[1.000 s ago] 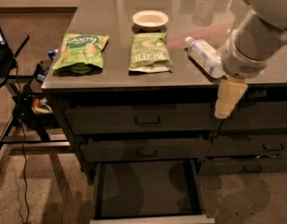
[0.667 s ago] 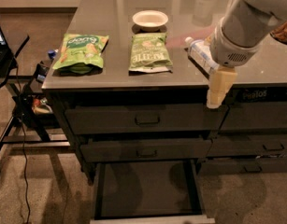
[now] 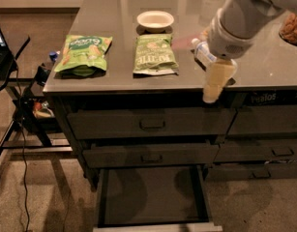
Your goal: Place green rice chip bag into bottom drawer
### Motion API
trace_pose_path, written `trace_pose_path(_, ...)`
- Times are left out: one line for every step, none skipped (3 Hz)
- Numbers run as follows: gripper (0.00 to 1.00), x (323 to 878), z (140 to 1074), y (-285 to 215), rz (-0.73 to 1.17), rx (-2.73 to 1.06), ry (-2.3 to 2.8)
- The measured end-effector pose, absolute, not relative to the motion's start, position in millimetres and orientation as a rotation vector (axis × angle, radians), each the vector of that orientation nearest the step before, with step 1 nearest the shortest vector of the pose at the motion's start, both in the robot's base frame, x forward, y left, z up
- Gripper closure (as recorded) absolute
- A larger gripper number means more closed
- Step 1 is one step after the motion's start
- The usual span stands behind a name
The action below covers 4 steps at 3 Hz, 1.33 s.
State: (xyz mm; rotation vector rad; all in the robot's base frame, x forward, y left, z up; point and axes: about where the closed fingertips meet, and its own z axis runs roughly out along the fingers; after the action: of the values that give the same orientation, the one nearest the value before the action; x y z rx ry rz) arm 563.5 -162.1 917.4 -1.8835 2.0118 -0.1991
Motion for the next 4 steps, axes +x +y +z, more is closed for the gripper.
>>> trace_pose_path(0.00, 579.1, 917.9, -157.6, -0.166, -1.912, 1.948)
trace_pose_path(0.00, 594.5, 921.7, -150.3, -0.142, -1.949, 1.880)
trace_pose_path(0.00, 594.6, 927.4, -141.0, -0.137, -1.954, 1.877)
trace_pose_path(0.00, 571.9, 948.2, -104.4, -0.070, -1.978, 1.869)
